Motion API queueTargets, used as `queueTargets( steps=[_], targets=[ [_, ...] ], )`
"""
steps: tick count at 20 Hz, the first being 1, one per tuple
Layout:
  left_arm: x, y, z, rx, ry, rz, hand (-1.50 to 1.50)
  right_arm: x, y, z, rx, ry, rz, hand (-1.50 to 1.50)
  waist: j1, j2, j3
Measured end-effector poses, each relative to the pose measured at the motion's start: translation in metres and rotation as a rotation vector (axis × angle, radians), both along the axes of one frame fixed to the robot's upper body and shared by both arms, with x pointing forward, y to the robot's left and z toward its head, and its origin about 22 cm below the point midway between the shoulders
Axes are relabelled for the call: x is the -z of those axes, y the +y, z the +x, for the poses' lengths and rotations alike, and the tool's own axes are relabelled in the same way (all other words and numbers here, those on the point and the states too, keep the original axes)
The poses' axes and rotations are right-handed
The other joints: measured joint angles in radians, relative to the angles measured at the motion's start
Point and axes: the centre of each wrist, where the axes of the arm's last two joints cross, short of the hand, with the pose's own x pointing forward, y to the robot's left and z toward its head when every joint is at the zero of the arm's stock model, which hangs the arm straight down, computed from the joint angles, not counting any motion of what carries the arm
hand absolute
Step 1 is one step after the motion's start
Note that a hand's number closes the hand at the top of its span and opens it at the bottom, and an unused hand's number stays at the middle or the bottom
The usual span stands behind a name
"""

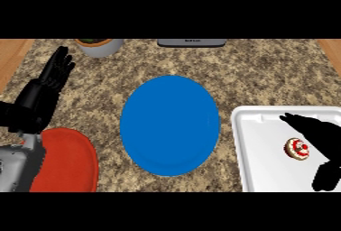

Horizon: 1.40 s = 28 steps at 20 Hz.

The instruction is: Pick the cupcake from the tray and place it in the plate

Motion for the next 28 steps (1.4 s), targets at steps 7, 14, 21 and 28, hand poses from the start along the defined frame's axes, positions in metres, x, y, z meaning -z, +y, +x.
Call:
queueTargets(
  steps=[7, 14, 21, 28],
  targets=[
    [0.002, 0.005, -0.003, -0.002, -0.003, 0.001, 0.0, 0.027, -0.009, 0.011, 0.0, 0.05, -0.004, -1.5, 0.001, 0.0, 0.0],
    [-0.004, 0.008, -0.004, -0.006, 0.0, -0.005, 0.0, 0.054, -0.013, 0.016, 0.003, 0.049, -0.046, 1.5, 0.0, 0.0, -0.001],
    [0.001, 0.008, -0.002, -0.007, 0.003, 0.004, 0.0, 0.062, -0.016, 0.015, 0.01, -0.163, -0.004, 1.5, -0.009, -0.003, -0.004],
    [0.002, 0.023, -0.01, -0.073, 0.011, 0.004, 0.0, 0.078, -0.045, -0.051, 0.432, -0.268, -0.068, 1.5, -0.071, -0.019, -0.006]
  ],
)
